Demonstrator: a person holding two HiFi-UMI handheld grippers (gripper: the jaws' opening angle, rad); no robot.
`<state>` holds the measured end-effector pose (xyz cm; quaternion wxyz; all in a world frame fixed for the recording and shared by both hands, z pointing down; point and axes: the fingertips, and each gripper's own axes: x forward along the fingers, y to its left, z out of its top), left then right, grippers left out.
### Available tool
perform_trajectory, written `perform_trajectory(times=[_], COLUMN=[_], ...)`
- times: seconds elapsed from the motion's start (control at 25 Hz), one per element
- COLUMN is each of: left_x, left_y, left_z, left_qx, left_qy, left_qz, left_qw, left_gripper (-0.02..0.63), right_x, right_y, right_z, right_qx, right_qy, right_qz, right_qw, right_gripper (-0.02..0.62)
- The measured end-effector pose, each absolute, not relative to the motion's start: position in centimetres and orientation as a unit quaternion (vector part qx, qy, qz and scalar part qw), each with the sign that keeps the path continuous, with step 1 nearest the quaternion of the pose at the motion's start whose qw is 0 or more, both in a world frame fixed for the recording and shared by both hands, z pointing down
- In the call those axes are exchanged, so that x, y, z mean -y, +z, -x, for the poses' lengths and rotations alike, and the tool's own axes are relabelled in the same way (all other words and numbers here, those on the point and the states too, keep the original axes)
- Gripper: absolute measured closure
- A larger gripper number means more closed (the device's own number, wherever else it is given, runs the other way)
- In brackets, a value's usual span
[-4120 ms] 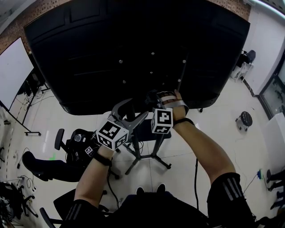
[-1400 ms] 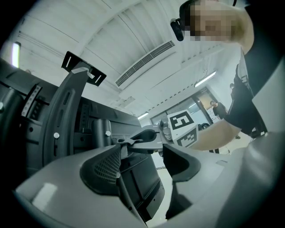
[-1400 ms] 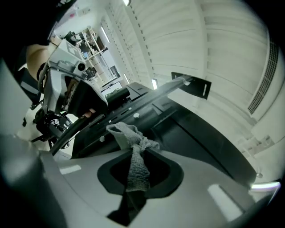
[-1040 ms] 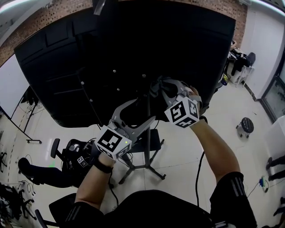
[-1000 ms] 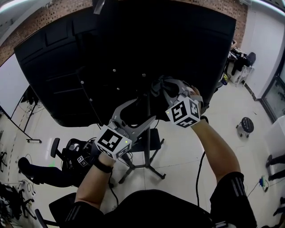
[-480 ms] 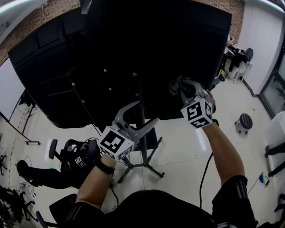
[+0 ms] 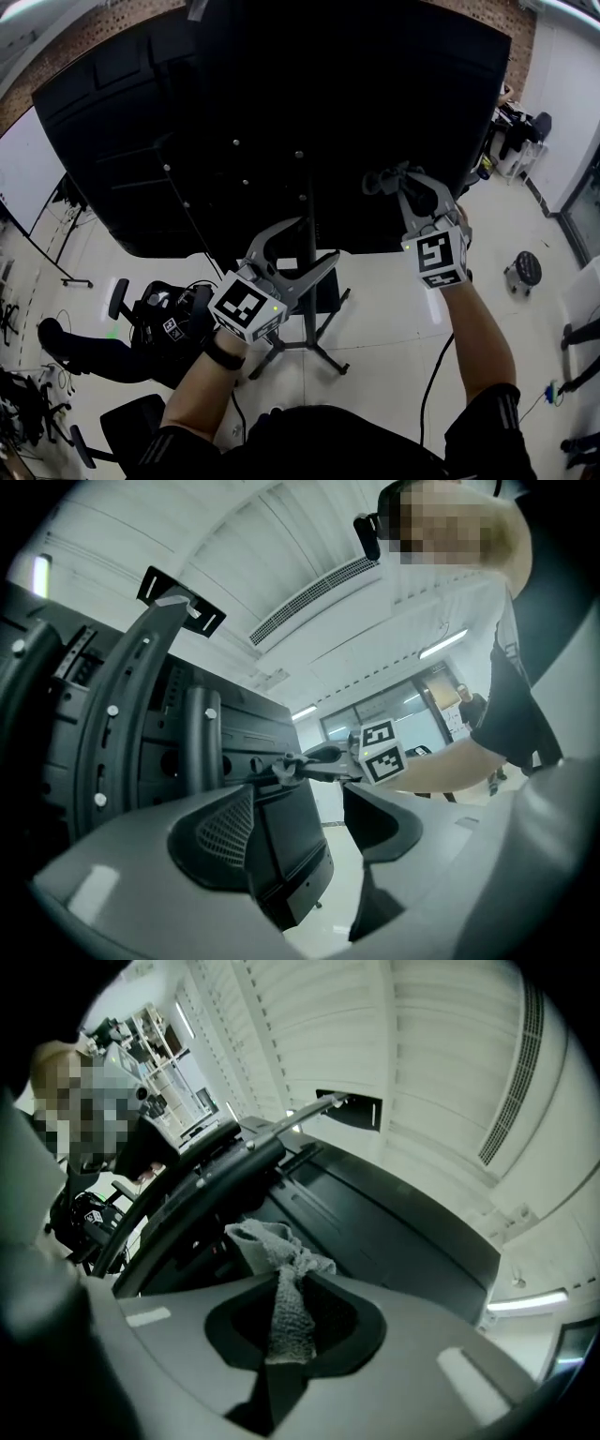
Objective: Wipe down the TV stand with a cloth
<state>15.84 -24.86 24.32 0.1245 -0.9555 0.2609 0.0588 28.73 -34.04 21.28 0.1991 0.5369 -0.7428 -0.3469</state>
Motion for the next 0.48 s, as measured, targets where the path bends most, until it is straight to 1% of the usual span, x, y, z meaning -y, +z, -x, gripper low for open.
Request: perform_trajectory(times=[0.12,0.48], left_x=[24.9,24.2], left_y=[24.0,21.6], left_z=[-13.6,-4.0], left_qx=[-0.280,-0.330], left_qy=[0.061,0.073], left_qz=[0.950,0.928], left_qw=[0.127,0.157], left_gripper=[0.282,0.282], right_x=[32.3,28.0], right_y=[19.4,14.9], right_z=[-24.7,-11.9], right_qx=[0.754,0.768], right_qy=[-0.375,-0.429], right_qz=[-0.510,-0.449], right_qw=[0.177,0.156], right_gripper=[0.557,0.557])
